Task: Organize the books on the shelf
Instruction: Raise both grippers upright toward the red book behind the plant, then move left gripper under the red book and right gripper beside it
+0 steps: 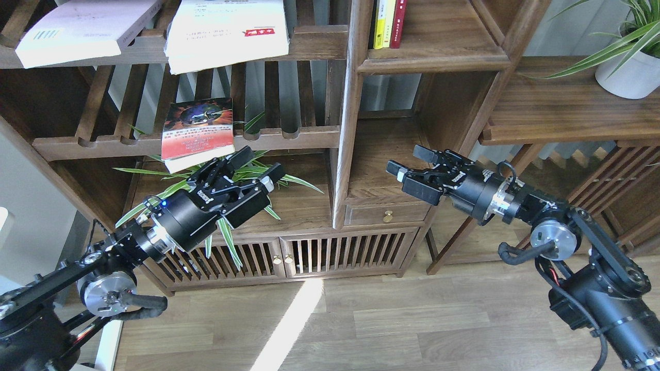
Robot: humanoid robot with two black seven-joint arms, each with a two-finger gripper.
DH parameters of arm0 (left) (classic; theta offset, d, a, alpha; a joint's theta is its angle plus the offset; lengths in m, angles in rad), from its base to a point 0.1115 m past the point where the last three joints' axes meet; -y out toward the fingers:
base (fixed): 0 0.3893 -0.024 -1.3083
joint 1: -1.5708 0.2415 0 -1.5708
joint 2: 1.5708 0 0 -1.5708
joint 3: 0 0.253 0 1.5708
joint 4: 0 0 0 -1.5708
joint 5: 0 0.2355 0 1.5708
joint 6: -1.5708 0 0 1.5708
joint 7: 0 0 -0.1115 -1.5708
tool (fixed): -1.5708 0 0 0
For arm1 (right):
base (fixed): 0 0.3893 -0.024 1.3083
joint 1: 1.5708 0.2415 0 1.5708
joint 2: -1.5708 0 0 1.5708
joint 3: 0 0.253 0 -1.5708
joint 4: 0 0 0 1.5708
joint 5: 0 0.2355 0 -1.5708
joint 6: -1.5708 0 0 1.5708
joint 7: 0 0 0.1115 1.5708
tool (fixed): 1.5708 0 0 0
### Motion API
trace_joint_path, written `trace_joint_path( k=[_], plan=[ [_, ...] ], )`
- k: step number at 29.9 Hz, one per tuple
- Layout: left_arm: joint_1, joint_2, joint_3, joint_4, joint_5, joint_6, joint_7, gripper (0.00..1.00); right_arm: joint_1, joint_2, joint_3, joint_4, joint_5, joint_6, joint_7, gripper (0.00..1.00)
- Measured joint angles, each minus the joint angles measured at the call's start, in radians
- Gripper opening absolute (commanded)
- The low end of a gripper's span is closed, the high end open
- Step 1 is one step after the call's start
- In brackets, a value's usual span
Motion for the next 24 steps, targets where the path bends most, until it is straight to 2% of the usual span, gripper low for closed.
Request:
trace_joint_path(
  k=[8,16,24],
  plan=[
    [0.127,-0.093,-0.119,0.030,-0.242,0.026,0.006,0.99,-0.018,0.043,0.010,0.016,0.146,0.000,0.000,1.00],
    [0.139,-0.195,-0.196,0.129,-0.418,0.032,0.006,0.99,-0.015,0.180,0.022,0.042,0.205,0.000,0.001,1.00],
    [0.142,-0.285,-0.283,0.266,-0.457,0.031,0.007,0.99,0.043,0.312,0.009,0.045,0.207,0.000,0.001,1.00]
  ],
)
